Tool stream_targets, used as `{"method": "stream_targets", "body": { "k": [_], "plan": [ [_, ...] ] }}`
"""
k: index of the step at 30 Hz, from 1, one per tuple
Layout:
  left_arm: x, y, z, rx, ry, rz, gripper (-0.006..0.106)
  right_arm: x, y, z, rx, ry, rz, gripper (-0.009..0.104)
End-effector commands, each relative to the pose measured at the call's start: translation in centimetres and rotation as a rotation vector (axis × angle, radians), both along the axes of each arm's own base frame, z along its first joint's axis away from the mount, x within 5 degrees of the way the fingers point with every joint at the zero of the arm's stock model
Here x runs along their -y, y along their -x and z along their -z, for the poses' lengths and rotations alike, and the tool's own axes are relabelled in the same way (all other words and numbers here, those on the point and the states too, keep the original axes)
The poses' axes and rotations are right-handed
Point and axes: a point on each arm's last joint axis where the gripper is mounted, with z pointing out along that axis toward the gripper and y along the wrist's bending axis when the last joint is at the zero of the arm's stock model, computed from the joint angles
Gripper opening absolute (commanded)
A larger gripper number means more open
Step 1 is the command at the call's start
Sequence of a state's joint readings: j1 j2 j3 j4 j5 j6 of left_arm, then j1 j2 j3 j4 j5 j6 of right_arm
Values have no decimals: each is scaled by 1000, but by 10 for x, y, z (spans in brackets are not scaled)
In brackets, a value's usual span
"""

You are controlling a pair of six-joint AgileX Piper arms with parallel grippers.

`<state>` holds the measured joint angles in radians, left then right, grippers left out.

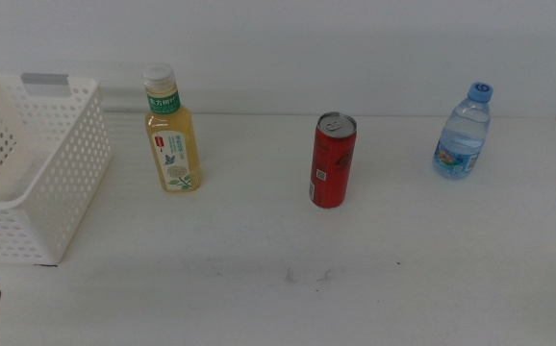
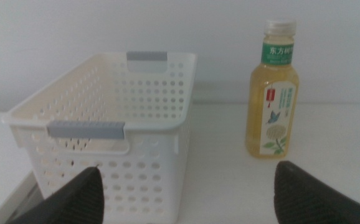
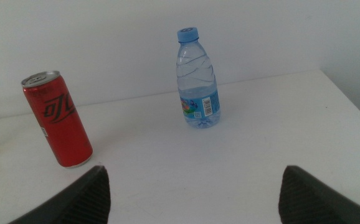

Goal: Use arms to grab the bottles and put them into the dustbin to the left of the table.

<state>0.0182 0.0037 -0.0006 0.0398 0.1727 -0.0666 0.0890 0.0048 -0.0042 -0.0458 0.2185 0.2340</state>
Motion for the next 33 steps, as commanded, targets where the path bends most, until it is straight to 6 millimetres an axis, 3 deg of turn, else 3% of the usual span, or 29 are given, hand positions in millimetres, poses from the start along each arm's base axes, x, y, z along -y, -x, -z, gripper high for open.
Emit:
{"method": "stream_targets", "body": {
  "k": [1,6,13,24,33],
  "plan": [
    [0,-1,-3,34,12,5,94,1,0,0,8,10,8,90],
    [18,-35,-5,-17,13,203,94,1,0,0,8,10,8,90],
    [57,-74,21,-120,-13,443,94,1,0,0,8,10,8,90],
    [115,-158,28,-163,-6,586,94,1,0,0,8,10,8,90],
    [145,-203,29,-174,62,660,94,1,0,0,8,10,8,90]
  ]
}}
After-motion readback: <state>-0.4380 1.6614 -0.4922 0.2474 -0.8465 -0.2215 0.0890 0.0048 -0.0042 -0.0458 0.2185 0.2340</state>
